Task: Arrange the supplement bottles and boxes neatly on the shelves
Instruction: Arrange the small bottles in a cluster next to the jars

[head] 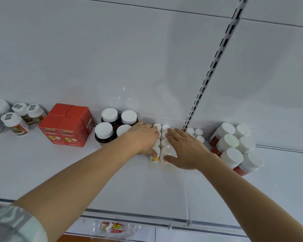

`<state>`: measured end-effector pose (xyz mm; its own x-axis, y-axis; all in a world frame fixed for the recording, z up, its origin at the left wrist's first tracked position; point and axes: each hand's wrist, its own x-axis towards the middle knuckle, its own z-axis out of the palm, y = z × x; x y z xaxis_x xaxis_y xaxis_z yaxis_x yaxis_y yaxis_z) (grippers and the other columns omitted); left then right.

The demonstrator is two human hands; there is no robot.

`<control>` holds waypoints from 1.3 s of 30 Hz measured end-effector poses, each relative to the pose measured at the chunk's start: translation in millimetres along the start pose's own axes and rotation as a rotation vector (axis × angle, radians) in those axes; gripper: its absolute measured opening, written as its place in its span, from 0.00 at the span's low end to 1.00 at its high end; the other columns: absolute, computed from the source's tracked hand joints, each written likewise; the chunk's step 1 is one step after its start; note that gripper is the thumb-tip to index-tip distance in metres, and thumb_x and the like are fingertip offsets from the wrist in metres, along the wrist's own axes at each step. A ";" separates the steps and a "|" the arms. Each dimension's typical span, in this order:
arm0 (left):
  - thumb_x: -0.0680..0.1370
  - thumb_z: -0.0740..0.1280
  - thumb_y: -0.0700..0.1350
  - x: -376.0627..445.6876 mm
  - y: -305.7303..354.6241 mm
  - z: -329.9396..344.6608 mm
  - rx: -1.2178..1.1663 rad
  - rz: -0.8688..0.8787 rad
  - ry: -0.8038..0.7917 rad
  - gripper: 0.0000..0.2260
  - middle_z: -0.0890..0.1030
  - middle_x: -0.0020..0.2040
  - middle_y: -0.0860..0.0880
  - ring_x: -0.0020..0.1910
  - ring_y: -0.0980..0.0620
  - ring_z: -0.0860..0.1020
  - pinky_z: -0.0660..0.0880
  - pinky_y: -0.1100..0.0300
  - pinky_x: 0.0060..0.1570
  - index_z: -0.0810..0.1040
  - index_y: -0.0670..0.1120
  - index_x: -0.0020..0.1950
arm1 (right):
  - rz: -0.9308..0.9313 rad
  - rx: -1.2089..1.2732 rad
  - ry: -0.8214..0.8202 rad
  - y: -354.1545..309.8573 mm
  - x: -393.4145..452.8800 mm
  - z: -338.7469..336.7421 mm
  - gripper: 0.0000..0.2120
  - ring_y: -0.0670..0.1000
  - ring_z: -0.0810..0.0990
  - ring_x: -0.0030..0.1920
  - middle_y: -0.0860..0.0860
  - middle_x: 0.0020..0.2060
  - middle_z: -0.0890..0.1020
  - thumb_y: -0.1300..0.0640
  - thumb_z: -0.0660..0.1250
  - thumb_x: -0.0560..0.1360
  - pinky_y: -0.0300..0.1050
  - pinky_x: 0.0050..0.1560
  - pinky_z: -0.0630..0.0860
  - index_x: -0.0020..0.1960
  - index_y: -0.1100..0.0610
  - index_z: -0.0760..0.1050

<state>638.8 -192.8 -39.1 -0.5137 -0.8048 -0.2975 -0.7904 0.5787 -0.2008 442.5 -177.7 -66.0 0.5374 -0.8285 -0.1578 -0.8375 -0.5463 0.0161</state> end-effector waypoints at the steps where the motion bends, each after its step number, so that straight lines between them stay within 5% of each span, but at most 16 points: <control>1: 0.74 0.63 0.68 0.3 0.1 -0.2 0.001 0.000 -0.002 0.35 0.67 0.73 0.48 0.70 0.47 0.66 0.65 0.49 0.67 0.67 0.45 0.72 | 0.001 0.002 0.002 0.0 0.2 0.2 0.41 0.52 0.49 0.78 0.50 0.79 0.50 0.31 0.56 0.75 0.52 0.75 0.57 0.79 0.54 0.52; 24: 0.69 0.69 0.67 0.5 2.2 -6.9 -0.121 0.012 0.004 0.35 0.72 0.64 0.50 0.66 0.49 0.69 0.70 0.49 0.62 0.70 0.47 0.68 | -0.021 0.012 0.039 0.9 -2.4 3.7 0.44 0.53 0.49 0.78 0.51 0.79 0.49 0.29 0.57 0.73 0.52 0.74 0.57 0.79 0.55 0.51; 33: 0.71 0.70 0.64 -1.6 -2.2 -7.9 -0.091 0.002 -0.026 0.31 0.73 0.63 0.50 0.65 0.48 0.70 0.70 0.50 0.59 0.70 0.48 0.68 | -0.138 0.046 0.218 -1.4 -11.1 -2.7 0.24 0.55 0.68 0.71 0.53 0.70 0.72 0.42 0.66 0.75 0.52 0.63 0.73 0.66 0.53 0.76; 39: 0.72 0.69 0.64 -1.3 -1.9 -4.5 -0.084 0.004 -0.010 0.30 0.73 0.62 0.49 0.64 0.47 0.70 0.70 0.50 0.58 0.71 0.48 0.67 | -0.149 0.052 0.248 -5.0 -11.3 -0.6 0.19 0.56 0.74 0.67 0.54 0.66 0.77 0.46 0.70 0.74 0.50 0.55 0.76 0.60 0.55 0.80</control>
<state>639.5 -193.5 -34.1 -0.5135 -0.8011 -0.3075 -0.8140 0.5682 -0.1210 440.7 -165.7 -63.7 0.6575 -0.7479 0.0913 -0.7480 -0.6625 -0.0406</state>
